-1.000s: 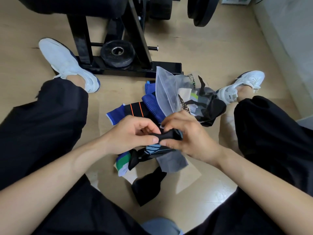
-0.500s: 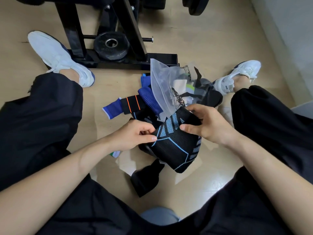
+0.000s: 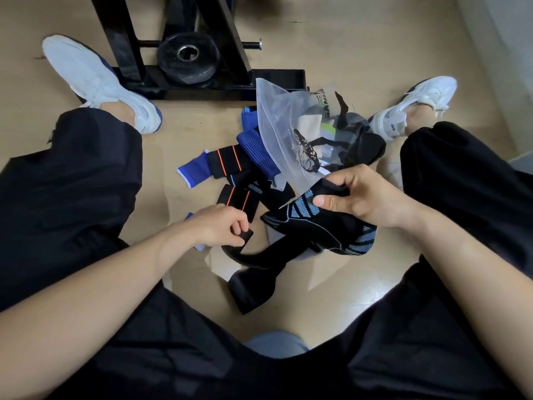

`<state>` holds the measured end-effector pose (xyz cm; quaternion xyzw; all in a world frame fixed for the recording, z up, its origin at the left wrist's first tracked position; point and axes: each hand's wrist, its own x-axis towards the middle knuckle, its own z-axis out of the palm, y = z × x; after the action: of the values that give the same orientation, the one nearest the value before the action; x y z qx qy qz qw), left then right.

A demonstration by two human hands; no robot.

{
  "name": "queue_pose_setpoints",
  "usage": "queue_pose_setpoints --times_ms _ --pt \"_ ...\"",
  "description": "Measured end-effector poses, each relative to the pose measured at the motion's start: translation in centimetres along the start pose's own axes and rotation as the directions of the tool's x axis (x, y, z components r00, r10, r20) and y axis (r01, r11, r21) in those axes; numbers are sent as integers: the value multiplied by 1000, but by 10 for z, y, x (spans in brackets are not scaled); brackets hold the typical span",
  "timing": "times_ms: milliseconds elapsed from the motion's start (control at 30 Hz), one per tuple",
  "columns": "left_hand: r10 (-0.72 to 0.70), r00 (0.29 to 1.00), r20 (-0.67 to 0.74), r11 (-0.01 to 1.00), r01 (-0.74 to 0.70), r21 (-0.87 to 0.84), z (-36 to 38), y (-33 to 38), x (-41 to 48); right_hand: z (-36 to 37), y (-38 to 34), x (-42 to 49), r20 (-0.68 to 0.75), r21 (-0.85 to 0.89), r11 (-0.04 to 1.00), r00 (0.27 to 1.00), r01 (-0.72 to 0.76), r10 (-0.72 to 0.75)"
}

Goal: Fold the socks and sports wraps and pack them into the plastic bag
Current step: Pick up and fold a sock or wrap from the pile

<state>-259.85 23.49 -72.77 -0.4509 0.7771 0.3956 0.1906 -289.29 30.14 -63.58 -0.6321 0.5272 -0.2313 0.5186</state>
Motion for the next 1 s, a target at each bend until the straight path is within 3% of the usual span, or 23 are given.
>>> queue_pose_setpoints --times_ms 100,200,300,367,500,667,833,1000 --pt "43 990 -137 994 -56 -92 -1 8 4 -2 0 -1 33 29 1000 999 1 -2" --pt "178 937 -300 924 -265 -277 -1 24 5 -3 -2 -2 51 67 998 999 3 -6" --pt "325 901 -289 873 -403 -275 -1 39 5 -2 -2 -2 54 94 995 998 13 -18" --pt "341 910 -237 862 -403 -306 2 45 3 -2 -4 -2 25 119 992 999 34 -37" --pt "253 953 -165 849 -301 -435 4 40 -1 -12 -5 0 -221 176 982 975 73 -33" --pt "71 960 -270 790 -220 -572 -24 28 -4 -33 -1 1 -584 197 979 808 51 75" --pt "-87 935 -343 511 -253 -822 -53 25 -12 -47 14 -1 -705 217 976 689 -20 171" --pt "-249 872 -420 324 -334 -885 -64 30 -17 -46 21 2 -688 200 976 696 -89 205"
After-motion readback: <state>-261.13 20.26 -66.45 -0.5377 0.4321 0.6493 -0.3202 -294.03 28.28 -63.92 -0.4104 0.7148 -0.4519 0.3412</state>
